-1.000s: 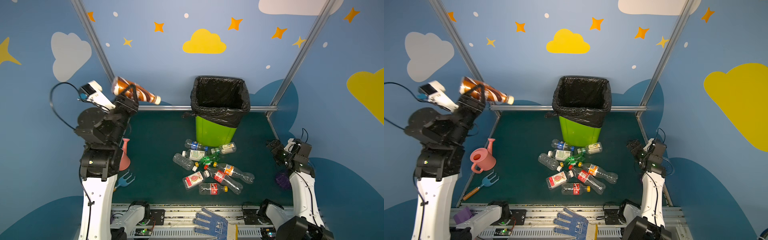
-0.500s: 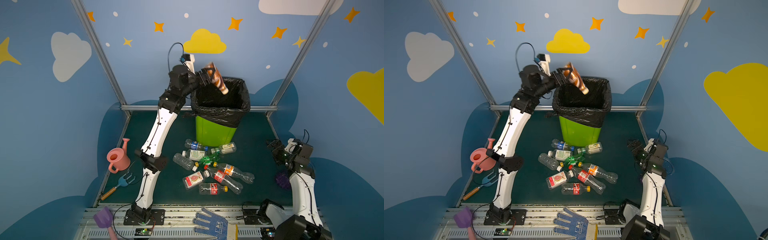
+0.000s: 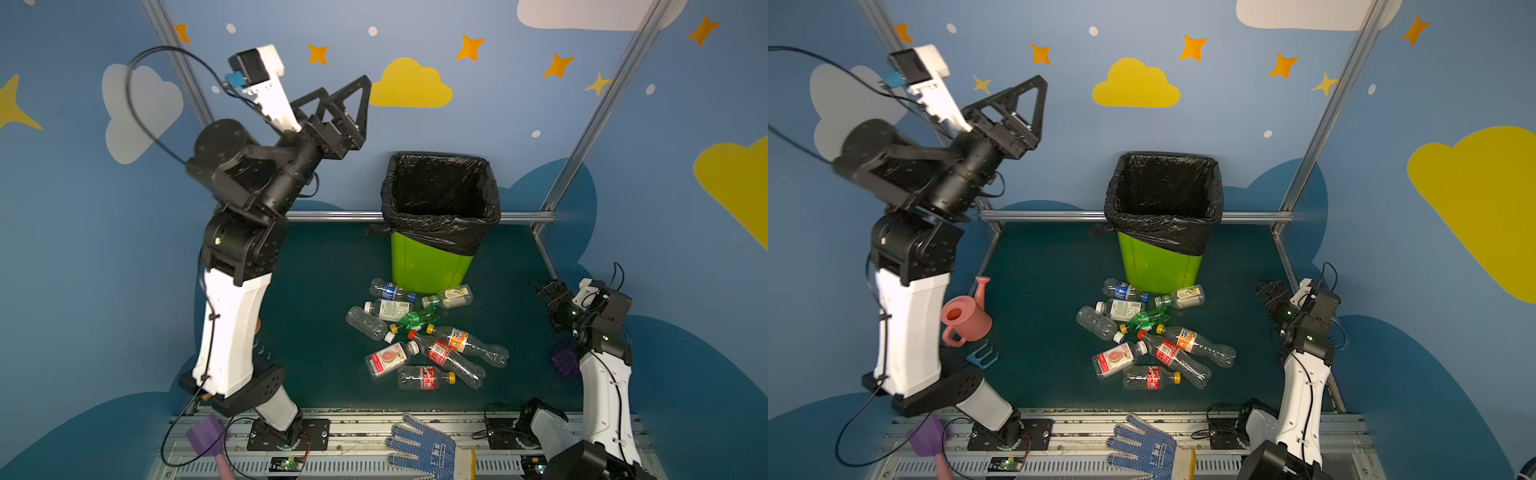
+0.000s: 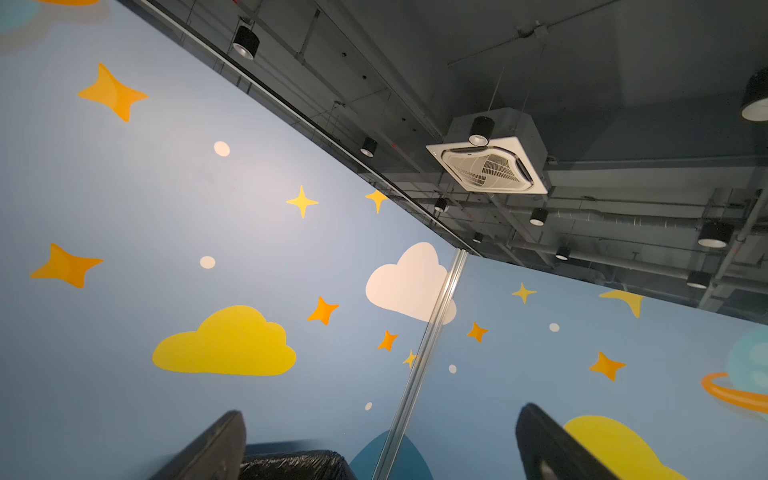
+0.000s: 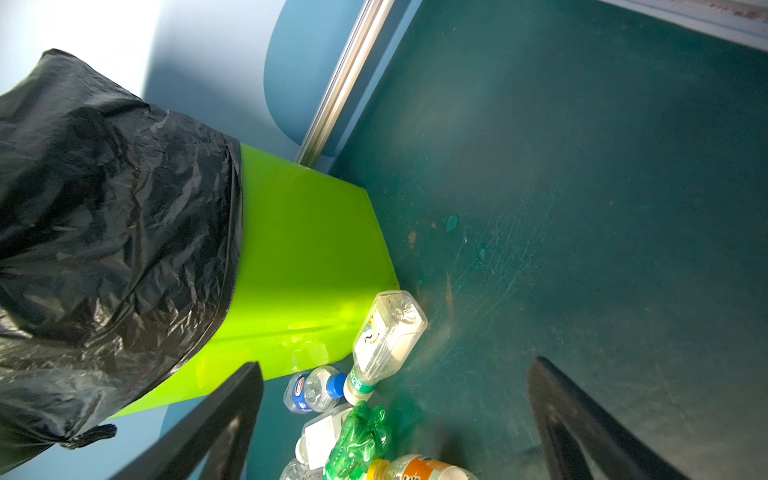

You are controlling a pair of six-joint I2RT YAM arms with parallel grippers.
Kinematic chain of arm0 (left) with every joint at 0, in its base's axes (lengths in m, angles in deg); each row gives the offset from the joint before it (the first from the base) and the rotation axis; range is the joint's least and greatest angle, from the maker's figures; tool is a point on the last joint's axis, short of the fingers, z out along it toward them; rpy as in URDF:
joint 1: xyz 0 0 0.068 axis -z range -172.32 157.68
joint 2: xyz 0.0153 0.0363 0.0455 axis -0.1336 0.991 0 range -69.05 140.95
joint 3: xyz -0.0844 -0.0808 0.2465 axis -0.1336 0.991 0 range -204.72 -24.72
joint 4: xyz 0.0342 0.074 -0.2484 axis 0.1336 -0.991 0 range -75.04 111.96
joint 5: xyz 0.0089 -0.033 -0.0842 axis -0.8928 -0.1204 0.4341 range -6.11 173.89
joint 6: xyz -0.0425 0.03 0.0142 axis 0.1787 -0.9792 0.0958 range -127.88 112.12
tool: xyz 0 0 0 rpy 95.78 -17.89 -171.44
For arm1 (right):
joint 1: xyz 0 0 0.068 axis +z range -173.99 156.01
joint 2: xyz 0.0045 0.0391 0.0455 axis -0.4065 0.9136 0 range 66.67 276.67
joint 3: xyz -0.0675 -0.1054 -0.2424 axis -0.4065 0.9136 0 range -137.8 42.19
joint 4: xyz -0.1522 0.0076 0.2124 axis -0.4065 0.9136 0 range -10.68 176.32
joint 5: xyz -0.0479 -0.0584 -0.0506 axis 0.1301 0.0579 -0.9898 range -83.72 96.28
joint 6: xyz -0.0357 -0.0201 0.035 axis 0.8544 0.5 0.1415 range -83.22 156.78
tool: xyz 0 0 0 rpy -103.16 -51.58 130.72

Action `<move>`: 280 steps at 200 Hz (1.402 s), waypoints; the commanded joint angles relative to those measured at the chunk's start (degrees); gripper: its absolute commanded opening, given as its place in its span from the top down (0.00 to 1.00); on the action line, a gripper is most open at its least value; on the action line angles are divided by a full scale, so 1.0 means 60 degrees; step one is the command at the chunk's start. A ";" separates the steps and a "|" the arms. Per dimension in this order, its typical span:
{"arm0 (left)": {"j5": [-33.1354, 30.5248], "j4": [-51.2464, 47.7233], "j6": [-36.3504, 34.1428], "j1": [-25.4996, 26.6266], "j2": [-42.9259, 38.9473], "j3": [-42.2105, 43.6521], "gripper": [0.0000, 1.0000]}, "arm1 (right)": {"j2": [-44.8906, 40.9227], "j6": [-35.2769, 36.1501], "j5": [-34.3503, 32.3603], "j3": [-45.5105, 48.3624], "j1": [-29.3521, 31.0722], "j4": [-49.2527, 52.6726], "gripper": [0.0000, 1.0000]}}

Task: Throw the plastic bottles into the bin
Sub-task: 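Lift the brown coffee bottle with the left gripper over the bin and release, then lower the left arm back while the right gripper reaches to a clear square bottle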

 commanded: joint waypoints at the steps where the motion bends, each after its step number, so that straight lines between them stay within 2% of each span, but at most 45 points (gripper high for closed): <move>1: -0.0694 0.0134 -0.0720 -0.0047 -0.0368 0.3071 0.00 | -0.0171 -0.0232 0.0291 0.0131 -0.0013 0.0148 0.02; 15: -0.1014 0.0965 -0.0750 -0.0251 -0.1467 0.5284 0.00 | -0.0090 -0.0471 0.0442 0.0223 0.0089 -0.0014 0.03; 27: -0.0992 0.1093 -0.0378 -0.0712 -0.2191 0.6599 0.00 | 0.0026 -0.0741 0.0487 0.0317 0.0283 -0.0240 0.04; 57: -0.0772 0.1345 0.0422 -0.1907 -0.3689 0.9789 0.00 | 0.0486 -0.1311 0.0042 0.0554 0.1531 -0.0926 0.04; 88: -0.0684 0.0994 0.1176 -0.2767 -0.4696 1.2151 0.00 | 0.1179 -0.1822 -0.0653 0.1038 0.3004 -0.1635 0.04; 134: -0.0686 0.0895 0.2004 -0.3211 -0.5852 1.5432 0.00 | 0.2489 -0.2438 -0.1735 0.0849 0.4865 -0.2172 0.04; 189: -0.0853 0.0579 0.2384 -0.3626 -0.6932 1.7273 0.00 | 0.4426 -0.2897 -0.2538 -0.0181 0.6132 -0.2416 0.06; 280: -0.0487 0.0561 0.2729 -0.4027 -0.7520 1.8468 0.00 | 0.6400 -0.3244 -0.3662 -0.1283 0.6853 -0.2434 0.09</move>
